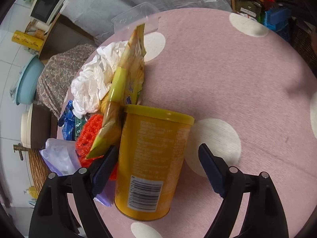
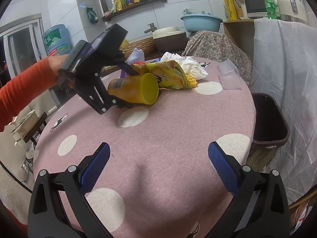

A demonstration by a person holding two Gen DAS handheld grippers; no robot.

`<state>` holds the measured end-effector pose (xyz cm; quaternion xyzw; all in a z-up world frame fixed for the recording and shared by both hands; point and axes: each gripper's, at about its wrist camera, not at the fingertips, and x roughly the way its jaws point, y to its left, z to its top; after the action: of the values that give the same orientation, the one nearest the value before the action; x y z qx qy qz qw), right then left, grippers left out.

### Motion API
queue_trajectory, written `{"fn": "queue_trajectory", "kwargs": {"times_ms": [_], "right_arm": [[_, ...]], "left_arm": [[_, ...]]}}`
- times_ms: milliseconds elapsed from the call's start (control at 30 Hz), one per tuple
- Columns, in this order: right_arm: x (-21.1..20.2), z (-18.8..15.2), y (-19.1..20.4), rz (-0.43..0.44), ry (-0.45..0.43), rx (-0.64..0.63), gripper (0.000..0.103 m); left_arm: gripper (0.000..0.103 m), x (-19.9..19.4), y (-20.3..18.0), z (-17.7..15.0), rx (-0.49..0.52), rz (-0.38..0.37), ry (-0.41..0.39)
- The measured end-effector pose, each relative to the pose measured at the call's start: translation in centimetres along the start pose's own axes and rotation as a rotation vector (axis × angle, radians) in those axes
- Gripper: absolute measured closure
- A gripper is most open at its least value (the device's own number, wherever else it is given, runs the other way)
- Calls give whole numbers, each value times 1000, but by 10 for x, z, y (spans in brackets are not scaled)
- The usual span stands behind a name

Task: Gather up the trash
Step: 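Reach the left gripper to the yellow can and close on it, then lift the yellow can with the left gripper while the right gripper grasps a clear plastic container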

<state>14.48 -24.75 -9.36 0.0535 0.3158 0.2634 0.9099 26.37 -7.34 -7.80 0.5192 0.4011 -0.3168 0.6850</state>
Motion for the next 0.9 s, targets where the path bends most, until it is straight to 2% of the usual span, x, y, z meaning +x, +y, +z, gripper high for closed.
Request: {"fn": "queue_trajectory", "kwargs": {"times_ms": [67,133,233,333,433,633,767,900], "right_arm": [[0,0,1,-2,3,-6,5],[1,2,2,-7,5,-19,5],[0,4,1,-12,2,-30,5],[0,9,-1,-21,-2,-47,5],[0,15,-5,-28,-10,-63,5],[9,40,-32,-70,-16,-60,5],[24,71,-63,-100,-13,-3,5],[52,109,-91,-178,20,16,5]], "left_arm": [[35,6,4,2,-23,6,19],[37,9,4,5,-37,-20,29],[38,7,-4,4,-41,-2,16],[38,1,-8,-2,-79,-23,-14],[38,-8,-16,-13,-134,-29,-65],[38,-30,-33,-33,-309,-34,-199],[38,-44,-41,-43,-450,-25,-265],[38,-58,-55,-48,-535,-68,-337]]}}
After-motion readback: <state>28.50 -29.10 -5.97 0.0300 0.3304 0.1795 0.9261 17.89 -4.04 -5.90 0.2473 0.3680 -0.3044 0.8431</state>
